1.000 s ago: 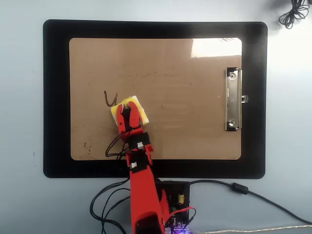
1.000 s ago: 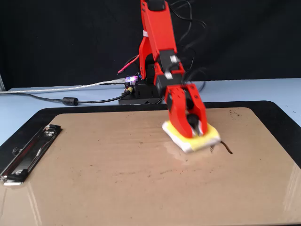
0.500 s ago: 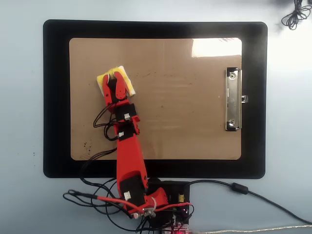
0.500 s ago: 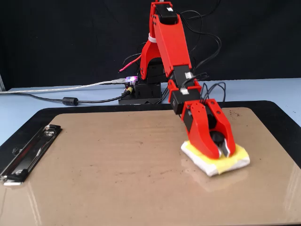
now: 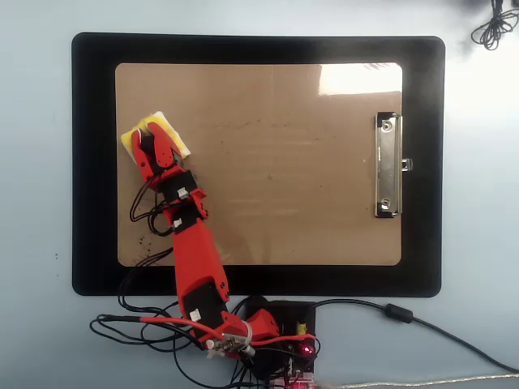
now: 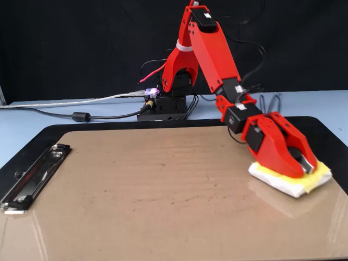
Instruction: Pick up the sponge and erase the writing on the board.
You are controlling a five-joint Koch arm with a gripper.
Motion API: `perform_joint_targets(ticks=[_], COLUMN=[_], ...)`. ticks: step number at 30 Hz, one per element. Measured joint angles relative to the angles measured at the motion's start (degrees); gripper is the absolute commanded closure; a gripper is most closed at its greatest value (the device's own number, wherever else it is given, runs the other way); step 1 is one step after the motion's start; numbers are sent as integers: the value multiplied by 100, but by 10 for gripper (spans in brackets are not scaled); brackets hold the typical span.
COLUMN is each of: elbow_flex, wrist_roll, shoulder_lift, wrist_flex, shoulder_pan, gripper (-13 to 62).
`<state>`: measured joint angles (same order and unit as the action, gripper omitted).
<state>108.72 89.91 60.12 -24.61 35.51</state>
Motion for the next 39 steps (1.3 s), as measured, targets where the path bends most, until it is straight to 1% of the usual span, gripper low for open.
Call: perform_joint_targets(ticks=[1, 2, 4, 5, 6, 7, 9, 11, 13, 15, 19, 23, 24, 26, 28, 30, 32, 34, 36, 38, 39], elbow_flex=[413, 1169, 2795, 3340, 3691, 3700, 3296, 2224, 817, 606, 606, -26, -141, -448, -738, -1107, -1107, -1081, -721, 97, 448], wrist_roll=[0, 0, 0, 0, 0, 0, -26, -18, 0, 0, -220, -853, -879, -879, -791, -246, 308, 448, 492, 536, 563], shoulder_lift=[352, 853, 2083, 2681, 3103, 3182, 2918, 2074, 914, 747, 712, 334, 185, -220, -483, -606, -642, -580, -158, 703, 1450], wrist_flex=[-26, -70, -62, -53, -9, 62, 79, 62, -9, 0, 0, 114, 105, 35, 44, 35, 35, 35, 35, 308, 800], shoulder_pan=[18, 18, 35, 18, -18, -88, -202, -369, -888, -1433, -3208, -3841, -3806, -3357, -2443, -1811, -1283, -1055, -1002, -923, -896], gripper=[573, 574, 574, 574, 574, 574, 574, 574, 574, 574, 574, 574, 574, 574, 574, 574, 574, 574, 574, 574, 574])
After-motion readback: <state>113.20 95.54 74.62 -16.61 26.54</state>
